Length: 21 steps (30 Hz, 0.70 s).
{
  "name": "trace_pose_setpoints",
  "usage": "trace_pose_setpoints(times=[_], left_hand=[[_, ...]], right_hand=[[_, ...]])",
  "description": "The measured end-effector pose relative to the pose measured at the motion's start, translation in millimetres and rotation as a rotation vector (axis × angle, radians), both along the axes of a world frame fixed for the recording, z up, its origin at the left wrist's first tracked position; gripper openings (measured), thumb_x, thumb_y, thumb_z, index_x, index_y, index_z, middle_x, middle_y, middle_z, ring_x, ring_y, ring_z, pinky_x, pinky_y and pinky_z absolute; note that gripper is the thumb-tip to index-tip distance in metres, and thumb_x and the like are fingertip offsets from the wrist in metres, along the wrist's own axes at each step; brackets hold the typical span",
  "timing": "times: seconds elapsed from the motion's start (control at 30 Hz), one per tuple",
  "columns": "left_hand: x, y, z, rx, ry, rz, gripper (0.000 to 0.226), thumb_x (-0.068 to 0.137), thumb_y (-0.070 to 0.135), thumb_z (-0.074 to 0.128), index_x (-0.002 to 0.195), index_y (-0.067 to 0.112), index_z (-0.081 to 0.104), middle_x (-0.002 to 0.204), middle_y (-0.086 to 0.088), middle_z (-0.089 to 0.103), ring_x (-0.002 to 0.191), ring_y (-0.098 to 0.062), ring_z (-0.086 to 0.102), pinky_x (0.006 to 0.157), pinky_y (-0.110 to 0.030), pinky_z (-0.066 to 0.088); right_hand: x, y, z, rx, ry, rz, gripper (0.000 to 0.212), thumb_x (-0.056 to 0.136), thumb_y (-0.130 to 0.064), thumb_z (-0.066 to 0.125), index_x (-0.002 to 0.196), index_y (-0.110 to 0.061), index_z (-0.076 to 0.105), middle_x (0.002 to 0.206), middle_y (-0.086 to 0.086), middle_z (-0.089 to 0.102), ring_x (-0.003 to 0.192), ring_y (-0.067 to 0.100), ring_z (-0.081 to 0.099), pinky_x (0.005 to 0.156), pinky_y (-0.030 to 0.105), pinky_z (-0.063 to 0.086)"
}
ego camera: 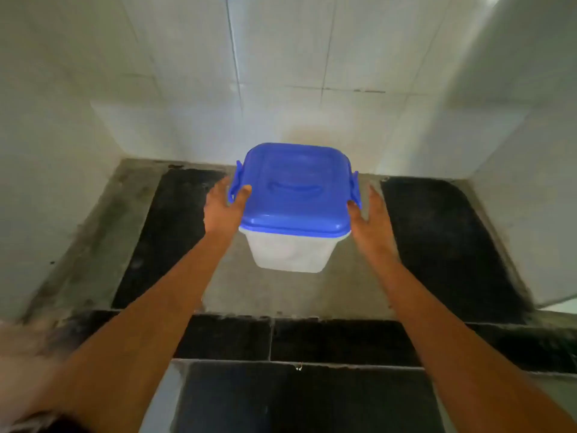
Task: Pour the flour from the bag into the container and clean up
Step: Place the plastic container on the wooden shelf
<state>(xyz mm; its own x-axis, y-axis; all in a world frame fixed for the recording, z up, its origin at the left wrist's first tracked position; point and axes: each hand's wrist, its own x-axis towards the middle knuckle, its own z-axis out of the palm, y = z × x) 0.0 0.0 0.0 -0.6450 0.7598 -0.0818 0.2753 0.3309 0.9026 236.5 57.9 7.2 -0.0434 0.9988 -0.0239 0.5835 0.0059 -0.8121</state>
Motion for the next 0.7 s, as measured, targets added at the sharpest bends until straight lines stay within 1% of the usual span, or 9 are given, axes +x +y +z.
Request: trace_pose_setpoints(times=[0.1, 0.2, 0.23, 0.3, 0.37, 0.43, 0.5, 0.57, 0.7], left_hand=[[-20, 37, -29, -0.005, -0.114, 0.007, 0.067, 0.088, 0.048, 0.056, 0.145, 0.023, 0.031, 0.150, -0.007, 0.036, 0.135, -0.026, 0.039, 0.113, -0.041, 0.032], [-32, 62, -47, 0.018, -0.322, -0.008, 0.074, 0.087, 0.050, 0.056, 0.147, 0.023, 0.022, 0.148, -0.005, 0.036, 0.128, -0.026, 0.045, 0.104, -0.036, 0.038], [-35, 65, -52, 0.033, -0.369, -0.017, 0.074, 0.087, 0.048, 0.057, 0.147, 0.021, 0.023, 0.145, -0.004, 0.039, 0.122, -0.024, 0.049, 0.098, -0.034, 0.040], [-39, 68, -56, 0.053, -0.444, -0.032, 0.070, 0.082, 0.047, 0.063, 0.141, 0.020, 0.037, 0.139, -0.003, 0.048, 0.111, -0.023, 0.057, 0.088, -0.034, 0.046], [-37, 64, -56, 0.089, -0.490, -0.027, 0.055, 0.081, 0.041, 0.067, 0.128, 0.018, 0.052, 0.128, -0.008, 0.060, 0.102, -0.025, 0.063, 0.081, -0.035, 0.050], [-30, 54, -49, 0.135, -0.541, -0.006, 0.042, 0.084, 0.033, 0.066, 0.122, 0.018, 0.059, 0.120, -0.010, 0.064, 0.094, -0.025, 0.064, 0.076, -0.033, 0.051], [-23, 37, -36, 0.150, -0.565, 0.003, 0.041, 0.085, 0.029, 0.065, 0.124, 0.017, 0.059, 0.116, -0.009, 0.065, 0.091, -0.025, 0.064, 0.072, -0.031, 0.051], [-16, 17, -17, 0.157, -0.587, -0.006, 0.043, 0.085, 0.029, 0.065, 0.126, 0.018, 0.058, 0.117, -0.010, 0.065, 0.097, -0.027, 0.065, 0.074, -0.032, 0.052], [-3, -38, 37, 0.158, -0.607, -0.015, 0.044, 0.085, 0.030, 0.066, 0.127, 0.019, 0.057, 0.120, -0.011, 0.065, 0.104, -0.029, 0.064, 0.081, -0.036, 0.054]], right_hand=[[-12, 37, -43, -0.026, 0.159, -0.067, 0.064, 0.091, -0.039, 0.051, 0.146, -0.018, 0.027, 0.151, 0.007, 0.034, 0.136, 0.026, 0.036, 0.113, 0.043, 0.029], [-19, 59, -71, -0.144, 0.495, -0.090, 0.066, 0.087, -0.044, 0.055, 0.143, -0.017, 0.032, 0.144, 0.008, 0.044, 0.127, 0.028, 0.048, 0.107, 0.043, 0.039], [-20, 65, -79, -0.175, 0.618, -0.084, 0.068, 0.084, -0.046, 0.058, 0.142, -0.018, 0.035, 0.142, 0.008, 0.047, 0.124, 0.028, 0.051, 0.105, 0.045, 0.042], [-24, 68, -82, -0.224, 0.788, -0.060, 0.062, 0.079, -0.042, 0.062, 0.136, -0.023, 0.046, 0.132, 0.007, 0.057, 0.115, 0.027, 0.059, 0.099, 0.047, 0.047], [-24, 63, -79, -0.220, 0.842, -0.067, 0.051, 0.081, -0.033, 0.064, 0.131, -0.026, 0.051, 0.126, 0.006, 0.062, 0.109, 0.027, 0.063, 0.094, 0.046, 0.051], [-20, 52, -69, -0.221, 0.877, -0.084, 0.046, 0.084, -0.027, 0.063, 0.129, -0.026, 0.053, 0.124, 0.007, 0.063, 0.107, 0.027, 0.064, 0.089, 0.042, 0.053], [-13, 36, -56, -0.243, 0.904, -0.100, 0.043, 0.085, -0.025, 0.063, 0.127, -0.026, 0.054, 0.120, 0.005, 0.065, 0.102, 0.027, 0.065, 0.081, 0.037, 0.055], [-4, 18, -36, -0.269, 0.897, -0.125, 0.043, 0.085, -0.025, 0.063, 0.127, -0.027, 0.054, 0.118, 0.005, 0.065, 0.098, 0.025, 0.065, 0.075, 0.033, 0.055], [14, -36, 19, -0.323, 0.889, -0.132, 0.050, 0.083, -0.028, 0.065, 0.131, -0.026, 0.051, 0.123, 0.007, 0.063, 0.104, 0.029, 0.064, 0.075, 0.035, 0.055]])
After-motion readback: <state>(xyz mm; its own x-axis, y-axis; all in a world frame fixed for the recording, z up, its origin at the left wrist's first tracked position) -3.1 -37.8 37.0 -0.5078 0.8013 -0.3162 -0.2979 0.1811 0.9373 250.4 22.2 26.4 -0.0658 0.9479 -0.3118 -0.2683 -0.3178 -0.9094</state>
